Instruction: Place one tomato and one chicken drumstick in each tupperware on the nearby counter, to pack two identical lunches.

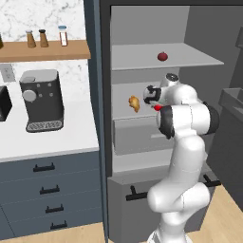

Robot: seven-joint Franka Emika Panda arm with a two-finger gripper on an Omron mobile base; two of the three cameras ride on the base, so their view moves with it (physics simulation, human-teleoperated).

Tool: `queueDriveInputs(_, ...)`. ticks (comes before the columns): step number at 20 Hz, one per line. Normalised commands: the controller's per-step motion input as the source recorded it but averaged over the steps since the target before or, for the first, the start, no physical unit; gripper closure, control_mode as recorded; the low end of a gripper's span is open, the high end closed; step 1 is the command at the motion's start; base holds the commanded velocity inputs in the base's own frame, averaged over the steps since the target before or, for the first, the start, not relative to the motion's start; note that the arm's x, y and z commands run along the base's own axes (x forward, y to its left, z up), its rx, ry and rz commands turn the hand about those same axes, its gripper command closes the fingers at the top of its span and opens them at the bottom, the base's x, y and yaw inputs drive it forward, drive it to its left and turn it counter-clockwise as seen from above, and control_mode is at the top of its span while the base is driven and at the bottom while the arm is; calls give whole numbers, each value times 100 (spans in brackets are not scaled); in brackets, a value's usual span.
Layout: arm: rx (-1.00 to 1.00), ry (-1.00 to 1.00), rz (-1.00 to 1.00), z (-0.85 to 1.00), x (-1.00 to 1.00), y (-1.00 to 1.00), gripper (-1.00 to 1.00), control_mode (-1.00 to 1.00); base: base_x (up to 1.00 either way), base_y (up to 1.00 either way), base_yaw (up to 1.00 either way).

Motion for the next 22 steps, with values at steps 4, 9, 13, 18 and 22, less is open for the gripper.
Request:
queueDriveInputs(4, 0, -8, 0, -15, -100, 7, 100, -100, 0, 0, 0)
queueDriveInputs(9, -1, 0, 2, 33, -100, 0, 100, -100, 0, 0, 0)
queueDriveInputs(13, -1, 3, 3, 73, -100, 2, 100, -100, 0, 0, 0)
queueDriveInputs(18, 0, 9, 2, 66, -100, 10, 100, -100, 0, 0, 0)
queueDriveInputs(22, 0, 3, 5, 46, -100, 12, 100, -100, 0, 0, 0)
